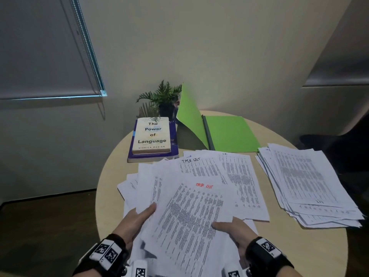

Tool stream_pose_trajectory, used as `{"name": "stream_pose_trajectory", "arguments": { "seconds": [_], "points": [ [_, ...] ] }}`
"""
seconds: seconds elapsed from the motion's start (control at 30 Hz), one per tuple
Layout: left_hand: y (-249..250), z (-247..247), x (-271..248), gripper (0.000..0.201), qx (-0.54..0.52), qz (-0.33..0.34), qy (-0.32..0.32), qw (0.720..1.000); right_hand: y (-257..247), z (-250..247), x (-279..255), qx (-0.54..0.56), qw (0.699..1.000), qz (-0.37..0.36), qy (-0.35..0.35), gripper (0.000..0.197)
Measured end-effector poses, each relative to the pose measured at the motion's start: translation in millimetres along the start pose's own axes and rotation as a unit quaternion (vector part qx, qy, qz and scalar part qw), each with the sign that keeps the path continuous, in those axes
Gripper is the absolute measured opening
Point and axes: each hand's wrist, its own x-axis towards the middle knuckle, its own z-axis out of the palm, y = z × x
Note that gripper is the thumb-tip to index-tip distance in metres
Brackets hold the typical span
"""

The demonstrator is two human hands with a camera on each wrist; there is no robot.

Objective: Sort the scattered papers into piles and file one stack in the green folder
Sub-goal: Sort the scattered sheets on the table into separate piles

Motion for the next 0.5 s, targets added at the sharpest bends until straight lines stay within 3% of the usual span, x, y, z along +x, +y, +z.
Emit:
{"name": "stream_pose_trajectory", "arguments": {
  "seconds": [0.13,0.23,0.33,0.37,0.43,0.47,0.5],
  "points": [
    [-7,-9,3,0.042,0.086,-0.005,0.086,0.993,1,1,0,-0.028,0.998,-0.035,0.05,0.008],
    [-11,-9,4,0.059,0.044,-0.04,0.079,0.995,5,3,6,-0.026,0.996,-0.046,0.071,0.029],
    [-17,1,3,0.078,0.068,-0.049,0.053,0.995,4,9,2,-0.031,0.997,-0.042,0.058,0.033],
    [-20,5,4,0.073,0.082,-0.039,0.044,0.995,3,12,0,-0.005,0.998,-0.04,0.042,0.037],
    [-19,12,-1,0.028,0.1,-0.014,0.064,0.993,0,14,-4,0.027,0.998,-0.052,0.021,0.047],
    [-15,12,-3,0.021,0.1,-0.003,0.078,0.992,-3,14,-6,0.059,0.996,-0.067,0.021,0.052],
    [-12,10,-5,0.03,0.091,0.02,0.076,0.993,-5,12,-6,0.095,0.992,-0.075,0.021,0.058]
  ]
}}
